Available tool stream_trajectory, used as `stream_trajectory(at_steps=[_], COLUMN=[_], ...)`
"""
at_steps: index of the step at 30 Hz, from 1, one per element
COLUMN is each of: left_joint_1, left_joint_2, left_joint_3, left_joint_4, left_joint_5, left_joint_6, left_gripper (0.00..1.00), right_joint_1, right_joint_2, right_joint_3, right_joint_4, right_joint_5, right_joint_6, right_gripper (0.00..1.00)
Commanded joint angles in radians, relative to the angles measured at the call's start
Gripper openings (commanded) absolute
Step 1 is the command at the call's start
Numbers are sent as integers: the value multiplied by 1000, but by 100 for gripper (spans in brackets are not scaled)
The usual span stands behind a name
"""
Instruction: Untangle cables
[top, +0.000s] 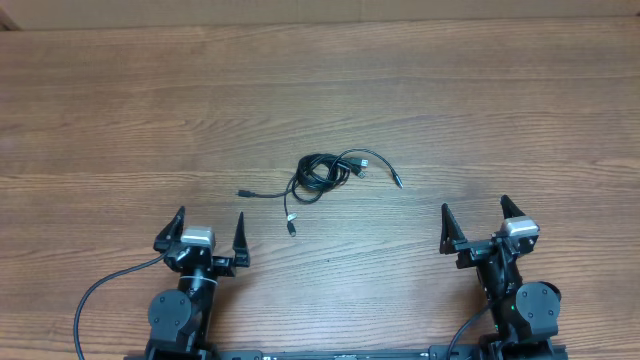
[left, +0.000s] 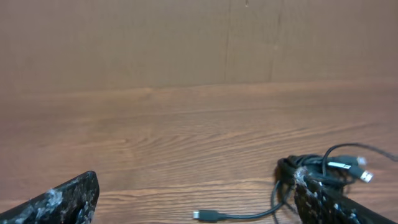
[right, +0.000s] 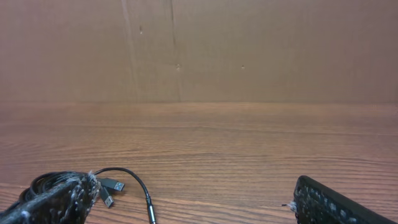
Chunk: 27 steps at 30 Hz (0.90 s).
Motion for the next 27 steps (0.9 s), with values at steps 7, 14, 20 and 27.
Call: stream_trajectory(at_steps=[7,14,20,27], left_joint_1=[9,9,9,9], left_joint_2=[-6,67,209,406], left_joint_3=[70,148,212,305], left_joint_4=[-109,-192,-190,-192], left_joint_5=[-14,-13,-6,43], left_joint_6=[-87,-87,-87,-87], left_gripper=[99,100,100,100], right_joint_1=[-6,-6,-6,-6], right_joint_2=[-10,-10,-10,-10], right_joint_3=[-10,-10,-10,-10], right_joint_4=[6,6,6,6], right_joint_5=[-1,-1,-1,-1], right_joint_6=[-7,-7,-7,-4], right_gripper=[100,100,100,100])
